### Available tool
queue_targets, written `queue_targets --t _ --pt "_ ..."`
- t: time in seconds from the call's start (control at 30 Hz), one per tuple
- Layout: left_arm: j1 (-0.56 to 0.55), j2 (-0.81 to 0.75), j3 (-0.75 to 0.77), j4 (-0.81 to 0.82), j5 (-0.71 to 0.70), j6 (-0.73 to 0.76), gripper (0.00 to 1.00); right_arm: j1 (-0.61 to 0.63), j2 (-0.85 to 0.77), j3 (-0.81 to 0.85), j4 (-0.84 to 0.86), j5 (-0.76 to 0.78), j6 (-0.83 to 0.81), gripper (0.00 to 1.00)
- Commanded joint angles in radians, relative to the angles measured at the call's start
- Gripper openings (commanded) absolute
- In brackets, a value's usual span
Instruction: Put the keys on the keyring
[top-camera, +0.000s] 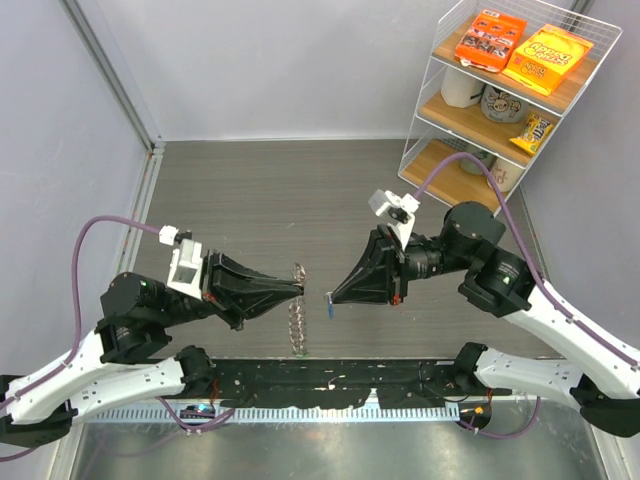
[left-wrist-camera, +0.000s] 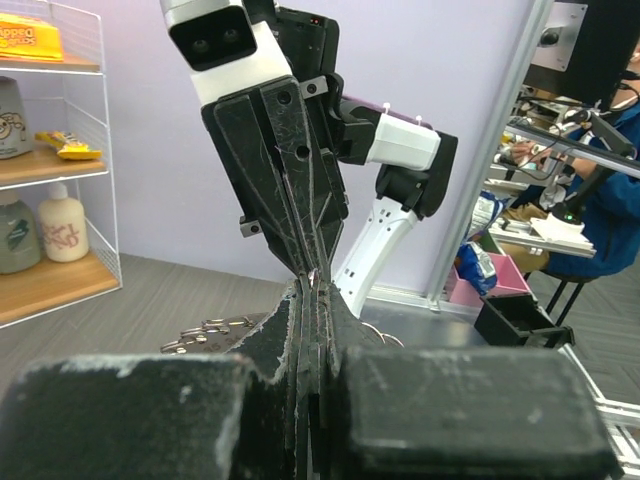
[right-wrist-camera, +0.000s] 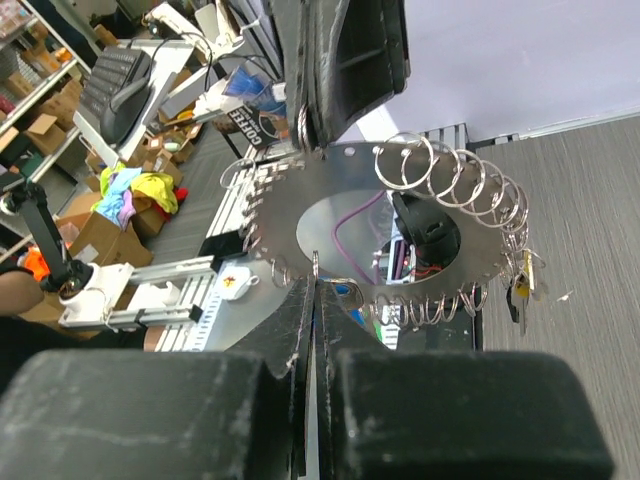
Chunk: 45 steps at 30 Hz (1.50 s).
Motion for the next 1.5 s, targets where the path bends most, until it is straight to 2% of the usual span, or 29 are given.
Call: queue_targets --t 0.0,0.8,1.27,1.47 --pt "-0.003 -0.008 0.009 0.03 -0.039 0.045 0.0 0.024 0.048 0.076 0.075 0.046 0.056 0.05" --pt "-0.003 -0.025 0.0 0.027 -0.024 0.092 0.0 0.082 0.139 0.132 0.089 0.097 0.102 0.06" --pt "-0.004 -0.028 -0.013 0.032 -0.028 0.096 0.0 0.088 0.143 0.145 0.095 0.127 0.113 0.06" --pt "-0.004 -0.029 -0.014 0.026 0.012 0.107 0.0 0.088 0.143 0.16 0.078 0.149 0.11 0.06"
